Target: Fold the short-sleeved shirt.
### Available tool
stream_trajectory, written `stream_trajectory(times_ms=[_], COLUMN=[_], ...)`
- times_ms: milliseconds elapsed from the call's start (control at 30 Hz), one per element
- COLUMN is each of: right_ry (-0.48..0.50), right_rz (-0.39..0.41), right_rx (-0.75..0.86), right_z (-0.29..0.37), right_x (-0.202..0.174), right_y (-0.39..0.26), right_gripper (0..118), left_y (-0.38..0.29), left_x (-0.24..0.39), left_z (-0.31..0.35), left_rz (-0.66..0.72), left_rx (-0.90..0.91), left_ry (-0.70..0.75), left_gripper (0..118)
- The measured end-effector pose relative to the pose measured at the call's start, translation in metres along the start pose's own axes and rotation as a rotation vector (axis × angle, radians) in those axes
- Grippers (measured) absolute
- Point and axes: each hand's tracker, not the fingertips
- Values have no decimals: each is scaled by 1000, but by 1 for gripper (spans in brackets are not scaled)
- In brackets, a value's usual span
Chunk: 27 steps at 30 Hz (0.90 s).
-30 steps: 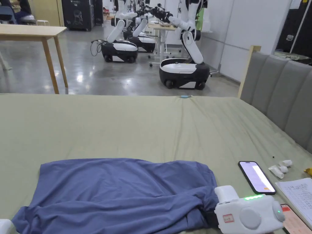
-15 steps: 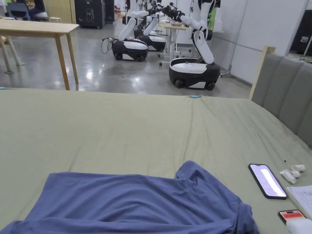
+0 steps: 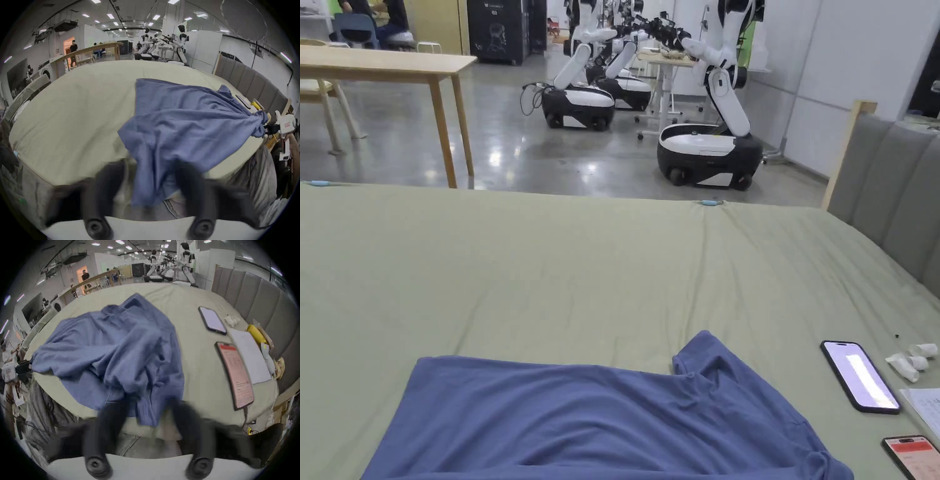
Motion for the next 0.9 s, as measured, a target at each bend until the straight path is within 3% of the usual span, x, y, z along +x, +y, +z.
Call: stream_trajectory(times_ms=[33,67,200,233,267,300,333,367,433,533,633,667,700,767,900], right_ry=[-15,-30,63,103,156,188,201,177,122,194,198,187,181,188,187], right_rz=[-4,-21,-79,-92,-112,-128,-149,-163,-193,-219,-220,-214,-210,-210,-216], right_rx=[14,51,265,319,366,399,440,451,488,458,457,453,452,442,414], right_z=[12,30,113,131,145,156,163,166,170,169,166,164,162,160,151], right_x=[0,-1,-23,-30,-37,-43,-47,-51,-57,-53,-57,-60,-61,-64,-62], right_y=[0,-1,-11,-16,-21,-22,-24,-23,-18,-13,-7,-7,-6,-6,-11], right_gripper=[97,117,114,112,103,80,43,1,1,1,1,1,1,1,1], left_y=[1,3,9,10,12,15,18,24,37,65,109,127,142,175,214], left_x=[-2,-4,-4,-2,-1,1,3,12,16,17,28,28,28,28,30], left_z=[5,15,63,76,87,94,96,97,94,76,50,33,16,-33,-122], left_rz=[-2,2,43,57,64,75,90,100,87,36,-44,-60,-74,-73,-153], left_rx=[-3,5,142,191,240,260,270,269,273,277,273,259,199,67,-15], left_ry=[9,8,7,-11,-42,-48,-33,-4,6,-25,-46,-60,-81,-125,-71], left_gripper=[102,118,112,102,66,26,3,3,3,3,4,13,37,109,108])
